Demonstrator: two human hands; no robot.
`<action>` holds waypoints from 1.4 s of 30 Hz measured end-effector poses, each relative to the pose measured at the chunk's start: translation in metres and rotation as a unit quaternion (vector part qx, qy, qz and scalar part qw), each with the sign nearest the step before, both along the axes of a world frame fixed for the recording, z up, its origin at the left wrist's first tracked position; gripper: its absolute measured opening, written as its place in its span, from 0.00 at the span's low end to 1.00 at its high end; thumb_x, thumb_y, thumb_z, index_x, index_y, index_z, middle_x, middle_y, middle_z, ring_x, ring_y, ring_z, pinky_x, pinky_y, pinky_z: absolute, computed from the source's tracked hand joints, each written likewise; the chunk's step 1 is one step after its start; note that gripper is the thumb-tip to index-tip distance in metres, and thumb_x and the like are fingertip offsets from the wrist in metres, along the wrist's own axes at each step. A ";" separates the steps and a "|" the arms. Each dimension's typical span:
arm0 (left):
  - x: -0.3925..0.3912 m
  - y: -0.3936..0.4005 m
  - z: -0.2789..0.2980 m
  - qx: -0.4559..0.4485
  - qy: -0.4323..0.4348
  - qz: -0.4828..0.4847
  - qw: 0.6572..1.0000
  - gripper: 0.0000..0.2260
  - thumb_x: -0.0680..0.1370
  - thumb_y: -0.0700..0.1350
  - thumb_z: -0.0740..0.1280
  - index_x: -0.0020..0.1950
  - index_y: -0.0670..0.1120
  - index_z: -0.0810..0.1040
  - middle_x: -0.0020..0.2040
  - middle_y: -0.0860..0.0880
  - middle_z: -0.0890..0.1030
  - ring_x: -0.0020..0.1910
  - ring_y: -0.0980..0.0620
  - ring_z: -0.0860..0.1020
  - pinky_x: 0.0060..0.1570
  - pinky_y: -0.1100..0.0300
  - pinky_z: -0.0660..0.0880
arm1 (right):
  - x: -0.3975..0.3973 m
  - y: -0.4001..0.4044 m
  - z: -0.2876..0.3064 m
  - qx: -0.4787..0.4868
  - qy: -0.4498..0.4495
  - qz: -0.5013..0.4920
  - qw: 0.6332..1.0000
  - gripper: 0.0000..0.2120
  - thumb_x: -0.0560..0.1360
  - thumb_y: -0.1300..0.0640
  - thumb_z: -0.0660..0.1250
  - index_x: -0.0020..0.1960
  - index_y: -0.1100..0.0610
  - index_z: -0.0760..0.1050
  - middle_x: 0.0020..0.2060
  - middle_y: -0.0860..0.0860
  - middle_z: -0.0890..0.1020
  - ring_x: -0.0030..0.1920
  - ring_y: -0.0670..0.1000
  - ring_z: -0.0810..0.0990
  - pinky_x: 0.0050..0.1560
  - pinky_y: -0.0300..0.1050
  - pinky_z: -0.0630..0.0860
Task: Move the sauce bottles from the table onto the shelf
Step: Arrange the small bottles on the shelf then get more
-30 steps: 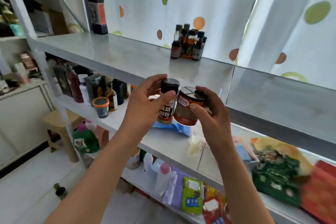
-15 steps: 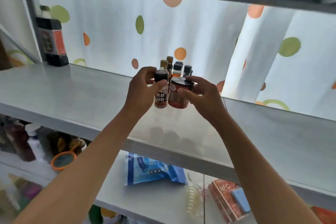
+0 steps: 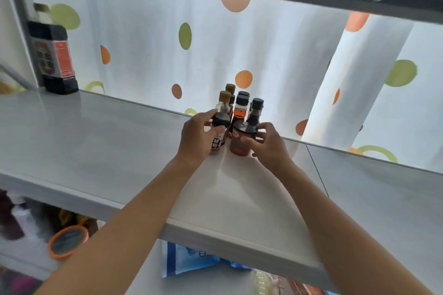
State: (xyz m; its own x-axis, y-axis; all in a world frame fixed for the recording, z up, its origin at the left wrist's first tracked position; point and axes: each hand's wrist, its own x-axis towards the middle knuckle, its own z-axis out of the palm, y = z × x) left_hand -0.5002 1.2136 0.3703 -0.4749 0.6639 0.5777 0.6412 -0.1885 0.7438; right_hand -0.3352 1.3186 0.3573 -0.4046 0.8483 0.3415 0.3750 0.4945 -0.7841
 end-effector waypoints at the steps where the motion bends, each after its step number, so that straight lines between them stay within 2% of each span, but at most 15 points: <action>1: 0.000 0.002 -0.002 -0.003 0.019 0.007 1.000 0.21 0.73 0.42 0.74 0.65 0.43 0.78 0.55 0.46 0.82 0.52 0.49 0.79 0.55 0.57 0.75 | -0.001 0.003 -0.001 0.011 -0.007 0.000 1.000 0.22 0.74 0.51 0.73 0.64 0.54 0.71 0.55 0.52 0.81 0.50 0.52 0.82 0.53 0.58 0.80; 4: -0.001 0.006 -0.004 -0.002 0.044 0.028 0.999 0.21 0.74 0.42 0.73 0.66 0.43 0.76 0.55 0.45 0.80 0.52 0.47 0.78 0.56 0.54 0.74 | -0.002 0.007 -0.007 0.047 -0.035 -0.026 0.998 0.27 0.77 0.48 0.68 0.74 0.51 0.67 0.53 0.51 0.78 0.49 0.51 0.78 0.54 0.48 0.75; 6: -0.003 0.007 -0.005 -0.002 0.039 0.044 0.998 0.21 0.74 0.43 0.72 0.66 0.42 0.75 0.57 0.44 0.79 0.53 0.46 0.78 0.56 0.51 0.74 | -0.007 0.007 -0.009 0.048 -0.043 -0.031 0.997 0.27 0.78 0.49 0.66 0.76 0.50 0.65 0.52 0.53 0.78 0.50 0.53 0.78 0.54 0.47 0.73; 8: -0.004 0.008 -0.007 0.000 0.029 0.052 0.998 0.21 0.74 0.44 0.73 0.66 0.41 0.75 0.58 0.44 0.79 0.54 0.46 0.78 0.56 0.49 0.75 | -0.012 0.006 -0.009 0.036 -0.029 -0.037 0.998 0.27 0.78 0.50 0.67 0.74 0.51 0.66 0.49 0.52 0.80 0.49 0.54 0.79 0.52 0.47 0.74; 12: -0.004 0.010 -0.011 0.010 0.032 0.048 0.998 0.20 0.73 0.45 0.75 0.63 0.44 0.77 0.57 0.47 0.80 0.52 0.50 0.78 0.52 0.49 0.79 | -0.013 0.007 -0.013 0.009 -0.001 -0.060 0.998 0.26 0.74 0.50 0.71 0.70 0.52 0.66 0.42 0.48 0.79 0.45 0.51 0.78 0.44 0.44 0.69; 17: -0.006 0.010 -0.016 0.006 0.045 0.043 0.998 0.20 0.70 0.44 0.76 0.61 0.46 0.76 0.54 0.48 0.81 0.48 0.52 0.78 0.49 0.49 0.80 | -0.011 0.012 -0.015 0.024 -0.018 -0.062 0.998 0.22 0.73 0.49 0.72 0.62 0.55 0.69 0.43 0.48 0.80 0.45 0.51 0.79 0.41 0.43 0.68; 21: -0.008 0.010 -0.017 0.000 0.038 0.037 0.999 0.20 0.72 0.43 0.75 0.62 0.45 0.75 0.56 0.47 0.79 0.50 0.49 0.78 0.51 0.48 0.79 | -0.012 0.010 -0.015 0.026 -0.021 -0.061 0.998 0.22 0.73 0.50 0.72 0.61 0.55 0.69 0.41 0.46 0.78 0.45 0.51 0.79 0.42 0.44 0.70; 24: -0.008 0.012 -0.018 -0.005 0.043 0.037 0.998 0.21 0.72 0.43 0.75 0.63 0.45 0.75 0.57 0.46 0.79 0.51 0.50 0.78 0.51 0.51 0.79 | -0.011 0.008 -0.013 0.020 -0.036 -0.056 0.998 0.23 0.72 0.52 0.73 0.63 0.55 0.69 0.45 0.49 0.79 0.47 0.52 0.79 0.47 0.47 0.75; 28: -0.010 0.013 -0.019 -0.029 0.053 0.044 0.997 0.21 0.72 0.46 0.75 0.62 0.46 0.75 0.56 0.47 0.80 0.52 0.51 0.78 0.48 0.60 0.74 | -0.010 0.004 -0.011 0.022 -0.065 -0.061 0.996 0.24 0.72 0.53 0.74 0.63 0.57 0.69 0.47 0.51 0.79 0.49 0.53 0.79 0.45 0.45 0.72; 30: -0.011 0.012 -0.019 -0.051 0.052 0.042 0.996 0.21 0.71 0.47 0.75 0.62 0.46 0.75 0.56 0.48 0.81 0.52 0.51 0.78 0.47 0.60 0.72 | -0.011 0.003 -0.010 0.013 -0.077 -0.072 0.994 0.24 0.71 0.53 0.75 0.61 0.58 0.69 0.48 0.53 0.80 0.50 0.55 0.79 0.45 0.45 0.70; 36: -0.011 0.010 -0.018 -0.076 0.040 0.031 0.996 0.22 0.72 0.47 0.75 0.62 0.44 0.75 0.57 0.47 0.81 0.51 0.50 0.79 0.48 0.62 0.71 | -0.013 0.001 -0.010 0.025 -0.115 -0.090 0.989 0.14 0.72 0.56 0.73 0.51 0.57 0.70 0.46 0.53 0.79 0.46 0.54 0.76 0.42 0.44 0.67; 42: -0.011 0.012 -0.020 -0.081 0.040 0.024 0.996 0.22 0.72 0.47 0.75 0.64 0.45 0.74 0.58 0.47 0.80 0.52 0.51 0.78 0.48 0.62 0.71 | -0.013 -0.004 -0.006 0.039 -0.139 -0.089 0.986 0.08 0.72 0.60 0.69 0.48 0.55 0.71 0.43 0.50 0.76 0.45 0.53 0.73 0.43 0.43 0.65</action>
